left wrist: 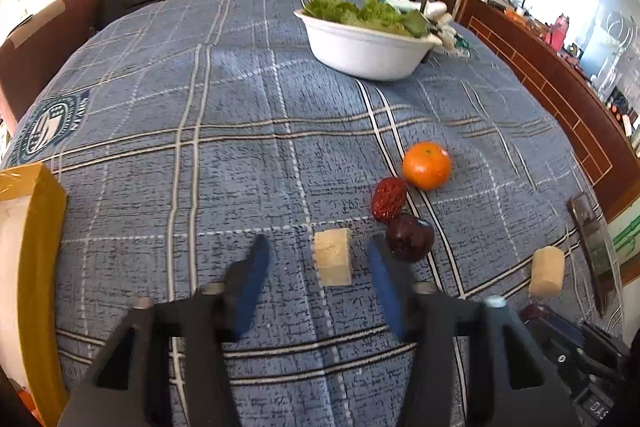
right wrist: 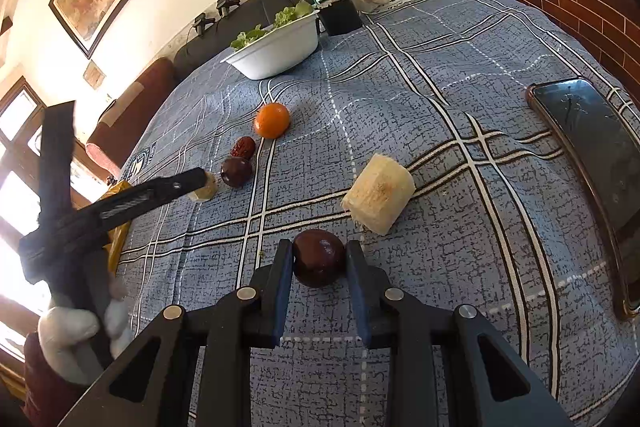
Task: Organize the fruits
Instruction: 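Grasp a dark plum with the right tool while the left grasps a cream cube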
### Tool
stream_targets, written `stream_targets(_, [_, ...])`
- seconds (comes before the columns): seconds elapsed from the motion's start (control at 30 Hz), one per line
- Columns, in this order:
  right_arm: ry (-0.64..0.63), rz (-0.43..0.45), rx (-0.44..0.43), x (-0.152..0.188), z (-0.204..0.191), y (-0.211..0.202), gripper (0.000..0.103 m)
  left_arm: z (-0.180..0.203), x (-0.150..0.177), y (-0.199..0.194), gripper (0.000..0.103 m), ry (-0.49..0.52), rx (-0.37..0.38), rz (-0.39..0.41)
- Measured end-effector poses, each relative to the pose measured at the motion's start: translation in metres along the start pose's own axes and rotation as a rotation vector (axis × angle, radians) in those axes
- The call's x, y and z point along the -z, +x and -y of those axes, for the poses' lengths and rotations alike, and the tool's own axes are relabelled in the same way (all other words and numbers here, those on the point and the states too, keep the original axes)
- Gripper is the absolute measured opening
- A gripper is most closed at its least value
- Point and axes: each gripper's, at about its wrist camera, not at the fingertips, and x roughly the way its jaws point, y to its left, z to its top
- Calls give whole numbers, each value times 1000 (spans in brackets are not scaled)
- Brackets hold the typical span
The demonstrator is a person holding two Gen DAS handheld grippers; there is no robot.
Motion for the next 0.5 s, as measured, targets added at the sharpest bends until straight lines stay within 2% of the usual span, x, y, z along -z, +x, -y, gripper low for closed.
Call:
stream_targets(0.07, [-2, -1, 0, 0, -1, 1, 29, 2, 2, 1, 15, 3, 21, 2])
stream_targets(0.2, [-9, -1, 2, 0, -2, 0, 29, 2, 7, -13, 15, -10, 20, 30])
stream_targets(0.37, [-26, 5, 2, 0, -5, 0, 29, -18, 20, -61, 15, -81, 57, 99])
stream_targets(0.5, [-59, 71, 16, 1, -13, -11, 29, -49, 39, -108, 15, -149, 64, 164])
